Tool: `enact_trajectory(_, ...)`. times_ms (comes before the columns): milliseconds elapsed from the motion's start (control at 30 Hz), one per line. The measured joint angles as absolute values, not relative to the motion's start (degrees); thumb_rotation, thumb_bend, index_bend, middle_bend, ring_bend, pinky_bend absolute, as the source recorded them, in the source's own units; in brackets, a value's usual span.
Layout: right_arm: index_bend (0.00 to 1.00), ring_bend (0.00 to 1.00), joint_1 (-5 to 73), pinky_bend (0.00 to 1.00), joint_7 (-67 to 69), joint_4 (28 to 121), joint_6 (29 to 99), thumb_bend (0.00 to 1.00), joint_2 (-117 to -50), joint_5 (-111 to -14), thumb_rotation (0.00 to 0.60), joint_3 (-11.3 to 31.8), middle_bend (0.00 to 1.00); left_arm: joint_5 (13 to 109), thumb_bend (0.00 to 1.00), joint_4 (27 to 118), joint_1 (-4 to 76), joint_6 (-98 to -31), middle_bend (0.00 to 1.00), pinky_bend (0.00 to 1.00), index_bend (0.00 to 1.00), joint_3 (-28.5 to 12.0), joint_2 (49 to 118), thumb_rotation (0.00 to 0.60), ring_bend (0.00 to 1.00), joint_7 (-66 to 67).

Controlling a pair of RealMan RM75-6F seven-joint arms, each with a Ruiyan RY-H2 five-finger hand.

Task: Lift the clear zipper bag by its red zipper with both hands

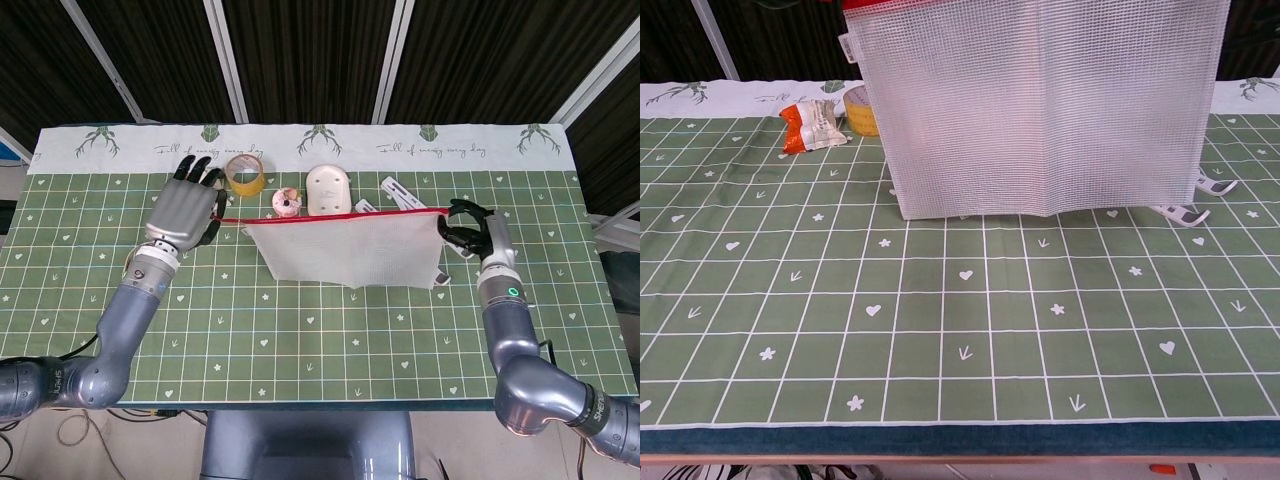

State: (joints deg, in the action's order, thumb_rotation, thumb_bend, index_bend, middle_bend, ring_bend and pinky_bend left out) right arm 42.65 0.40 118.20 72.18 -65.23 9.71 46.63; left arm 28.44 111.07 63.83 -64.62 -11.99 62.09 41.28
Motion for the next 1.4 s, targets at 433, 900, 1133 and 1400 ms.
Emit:
enact_trajectory(433, 0.68, 0.02, 42.7, 0.26, 0.1, 118.7, 71.3, 0.55, -64.9, 9.7, 0.600, 46.0, 0.22, 29.4, 0.44, 111.4, 62.9, -63.8, 0.18, 0.00, 0.62, -11.5, 62.0, 0.600, 0.00, 40.6)
enact_trajectory(900, 0.13, 0.00, 43.2, 0.22, -0.6, 122.6, 72.6, 0.30, -63.5, 7.1, 0.600, 45.7, 0.02, 30.7, 0.18, 113.9, 61.9, -63.9, 0.07, 0.00, 0.33, -11.9, 60.7, 0.600, 0.00, 39.3)
enact_trajectory(1133, 0.00, 0.00, 43.8, 0.21, -7.0, 123.6, 69.0, 0.19, -61.6, 5.7, 0.600, 41.4, 0.00, 30.4, 0.09, 115.5, 60.8, -63.9, 0.03, 0.00, 0.12, -12.1, 59.2, 0.600, 0.00, 37.6)
enact_trajectory(1400, 0.00, 0.00, 43.1, 0.21, -8.2, 126.1, 69.7, 0.19, -59.2, 2.0, 0.600, 38.2, 0.00, 34.0, 0.09, 118.1, 57.9, -64.8, 0.02, 0.00, 0.10, -11.6, 57.7, 0.600, 0.00, 34.7)
